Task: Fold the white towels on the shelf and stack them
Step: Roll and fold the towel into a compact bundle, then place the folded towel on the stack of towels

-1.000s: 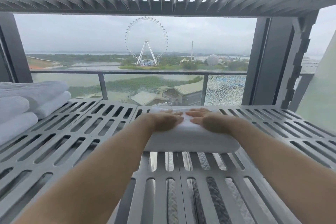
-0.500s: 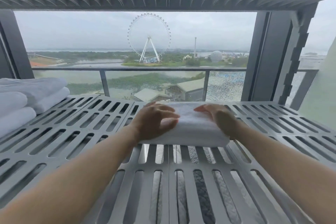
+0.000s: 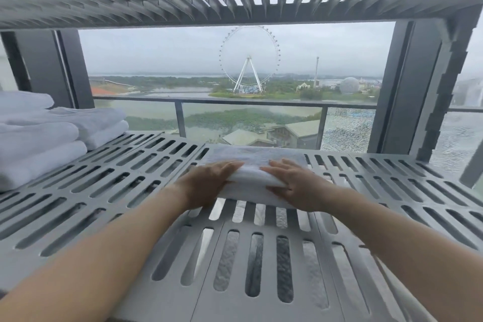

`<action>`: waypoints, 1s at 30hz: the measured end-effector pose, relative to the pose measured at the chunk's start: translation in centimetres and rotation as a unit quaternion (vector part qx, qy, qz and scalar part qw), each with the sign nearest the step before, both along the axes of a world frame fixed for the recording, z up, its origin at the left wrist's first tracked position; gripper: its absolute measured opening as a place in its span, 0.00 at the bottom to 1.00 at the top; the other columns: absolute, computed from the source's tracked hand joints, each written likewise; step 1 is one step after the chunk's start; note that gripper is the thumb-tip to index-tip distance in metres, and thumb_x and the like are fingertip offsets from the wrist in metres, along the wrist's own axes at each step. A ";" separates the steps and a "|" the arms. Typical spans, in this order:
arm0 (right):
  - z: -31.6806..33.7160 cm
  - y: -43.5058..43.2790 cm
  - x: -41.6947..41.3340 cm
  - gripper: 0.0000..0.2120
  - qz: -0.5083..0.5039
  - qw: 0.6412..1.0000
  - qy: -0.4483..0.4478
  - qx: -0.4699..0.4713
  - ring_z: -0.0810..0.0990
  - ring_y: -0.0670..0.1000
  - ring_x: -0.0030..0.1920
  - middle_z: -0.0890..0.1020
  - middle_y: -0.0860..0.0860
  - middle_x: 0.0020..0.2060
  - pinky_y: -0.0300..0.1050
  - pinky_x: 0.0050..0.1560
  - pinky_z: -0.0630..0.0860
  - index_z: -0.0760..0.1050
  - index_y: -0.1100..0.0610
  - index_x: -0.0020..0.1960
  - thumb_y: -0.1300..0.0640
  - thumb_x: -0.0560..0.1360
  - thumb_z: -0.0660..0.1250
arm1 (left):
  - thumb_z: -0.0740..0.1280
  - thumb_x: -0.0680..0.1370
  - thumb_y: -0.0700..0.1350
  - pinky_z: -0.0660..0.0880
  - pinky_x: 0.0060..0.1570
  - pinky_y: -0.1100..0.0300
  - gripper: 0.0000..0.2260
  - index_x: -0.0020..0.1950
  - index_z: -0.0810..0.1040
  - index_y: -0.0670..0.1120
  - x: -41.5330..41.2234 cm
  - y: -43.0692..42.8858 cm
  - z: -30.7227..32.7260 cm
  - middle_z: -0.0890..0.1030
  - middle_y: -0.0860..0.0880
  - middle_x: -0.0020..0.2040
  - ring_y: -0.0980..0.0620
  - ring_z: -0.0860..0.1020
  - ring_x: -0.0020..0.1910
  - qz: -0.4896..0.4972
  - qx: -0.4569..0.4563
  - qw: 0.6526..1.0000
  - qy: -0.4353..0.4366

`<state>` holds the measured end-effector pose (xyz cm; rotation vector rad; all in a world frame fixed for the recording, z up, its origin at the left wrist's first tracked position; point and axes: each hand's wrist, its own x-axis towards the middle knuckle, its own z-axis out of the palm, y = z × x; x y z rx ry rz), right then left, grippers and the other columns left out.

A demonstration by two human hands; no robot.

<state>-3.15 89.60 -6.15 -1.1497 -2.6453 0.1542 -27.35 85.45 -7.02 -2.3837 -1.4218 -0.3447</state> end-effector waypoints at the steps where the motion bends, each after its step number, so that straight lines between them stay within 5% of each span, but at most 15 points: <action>1: 0.2 0.0 0.1 0.25 0.002 1.000 -0.002 -0.004 0.47 0.51 0.75 0.54 0.46 0.75 0.56 0.73 0.47 0.54 0.41 0.73 0.45 0.78 0.56 | 0.57 0.76 0.35 0.66 0.66 0.55 0.26 0.73 0.57 0.45 0.1 -0.2 0.1 0.66 0.44 0.72 0.47 0.69 0.67 0.004 -0.006 1.000 0.003; 6: 1.1 -0.3 1.5 0.23 0.020 1.000 -0.014 -0.010 0.49 0.47 0.74 0.56 0.44 0.74 0.51 0.73 0.46 0.55 0.43 0.73 0.50 0.79 0.55 | 0.57 0.76 0.35 0.73 0.59 0.55 0.28 0.74 0.54 0.46 0.6 -0.7 0.1 0.67 0.46 0.70 0.48 0.73 0.63 0.034 0.037 0.993 0.106; 14: 0.4 -0.8 1.6 0.24 0.020 1.000 -0.007 0.010 0.49 0.46 0.74 0.57 0.44 0.74 0.51 0.74 0.50 0.54 0.45 0.73 0.49 0.79 0.55 | 0.55 0.76 0.33 0.73 0.59 0.56 0.26 0.73 0.57 0.49 0.2 -0.7 0.5 0.72 0.48 0.68 0.49 0.75 0.61 0.079 0.042 0.992 0.086; 18: 0.6 -1.2 2.0 0.30 0.019 1.000 0.006 0.012 0.54 0.47 0.73 0.59 0.45 0.73 0.50 0.73 0.54 0.55 0.47 0.73 0.42 0.75 0.61 | 0.59 0.71 0.34 0.68 0.63 0.55 0.31 0.72 0.59 0.51 1.0 -0.8 1.2 0.74 0.48 0.65 0.48 0.73 0.61 0.106 -0.064 0.992 0.021; 21: 0.8 -2.1 1.4 0.37 0.023 0.995 -0.018 0.094 0.66 0.50 0.67 0.67 0.47 0.69 0.51 0.65 0.67 0.59 0.51 0.71 0.38 0.68 0.65 | 0.64 0.69 0.43 0.58 0.70 0.47 0.34 0.73 0.57 0.52 1.6 -1.9 1.8 0.66 0.52 0.71 0.51 0.65 0.69 0.058 -0.086 0.995 0.007; 24: 0.5 -2.6 0.1 0.36 0.019 0.986 -0.056 0.156 0.71 0.53 0.62 0.70 0.49 0.65 0.50 0.57 0.71 0.59 0.54 0.70 0.42 0.67 0.65 | 0.64 0.71 0.50 0.64 0.66 0.52 0.33 0.73 0.55 0.52 2.4 -2.1 1.4 0.65 0.52 0.71 0.50 0.67 0.66 0.039 -0.050 0.998 0.024; 30: 0.7 -2.5 -1.6 0.20 -0.026 0.979 -0.037 0.197 0.75 0.56 0.51 0.76 0.52 0.52 0.47 0.44 0.70 0.66 0.55 0.59 0.56 0.68 0.63 | 0.61 0.75 0.44 0.71 0.60 0.49 0.28 0.73 0.55 0.47 3.9 -1.8 1.5 0.68 0.47 0.69 0.45 0.71 0.63 0.092 -0.066 0.993 0.030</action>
